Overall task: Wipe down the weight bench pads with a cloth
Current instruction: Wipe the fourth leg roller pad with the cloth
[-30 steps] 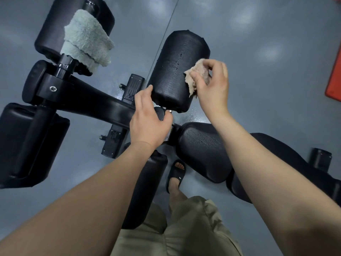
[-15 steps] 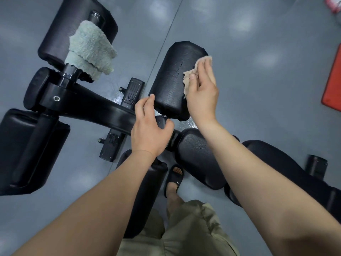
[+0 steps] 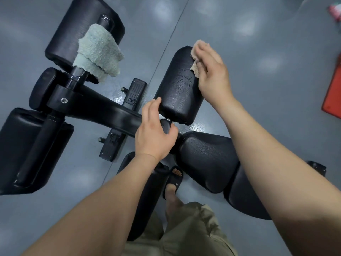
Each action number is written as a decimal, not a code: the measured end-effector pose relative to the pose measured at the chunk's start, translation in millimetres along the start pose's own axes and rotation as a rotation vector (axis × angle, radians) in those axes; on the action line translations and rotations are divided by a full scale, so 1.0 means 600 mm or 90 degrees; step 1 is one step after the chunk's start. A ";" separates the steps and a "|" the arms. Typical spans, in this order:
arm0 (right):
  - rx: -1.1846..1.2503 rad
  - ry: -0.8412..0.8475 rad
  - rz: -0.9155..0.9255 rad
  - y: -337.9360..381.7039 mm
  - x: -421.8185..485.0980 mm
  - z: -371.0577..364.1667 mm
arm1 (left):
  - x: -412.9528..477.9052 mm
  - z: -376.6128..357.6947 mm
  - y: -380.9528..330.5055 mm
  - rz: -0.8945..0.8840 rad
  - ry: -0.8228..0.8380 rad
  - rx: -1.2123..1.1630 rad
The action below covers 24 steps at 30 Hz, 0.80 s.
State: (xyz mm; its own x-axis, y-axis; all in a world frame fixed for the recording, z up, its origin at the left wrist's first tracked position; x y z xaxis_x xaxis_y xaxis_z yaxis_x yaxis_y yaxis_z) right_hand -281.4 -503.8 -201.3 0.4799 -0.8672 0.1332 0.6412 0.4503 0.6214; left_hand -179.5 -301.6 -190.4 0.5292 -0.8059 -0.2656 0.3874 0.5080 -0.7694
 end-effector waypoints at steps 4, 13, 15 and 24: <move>-0.051 0.002 -0.062 -0.001 -0.001 0.003 | 0.001 -0.001 0.001 0.007 0.006 0.011; -0.050 0.027 -0.110 0.008 0.013 -0.003 | 0.002 0.001 0.001 0.031 0.017 0.003; -0.074 0.039 -0.085 0.005 0.010 -0.002 | 0.001 0.001 0.001 0.029 0.017 0.003; -0.108 0.043 0.047 0.012 -0.040 -0.006 | 0.001 -0.001 0.001 0.024 0.002 0.009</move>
State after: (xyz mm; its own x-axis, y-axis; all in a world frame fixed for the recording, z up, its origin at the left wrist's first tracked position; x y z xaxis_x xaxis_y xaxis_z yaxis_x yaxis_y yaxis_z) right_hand -285.9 -478.8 -202.8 0.5643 -0.8170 0.1185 0.6917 0.5462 0.4725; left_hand -179.3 -302.2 -191.5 0.5412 -0.7868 -0.2968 0.3777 0.5428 -0.7502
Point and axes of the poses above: each hand's wrist, its own x-axis towards the middle knuckle, its own z-axis out of the back of the hand, y = z × x, the point moved 3 cm from there along x, towards the middle knuckle, and after that the axes turned 12 degrees about -x, right-handed, at the moved point
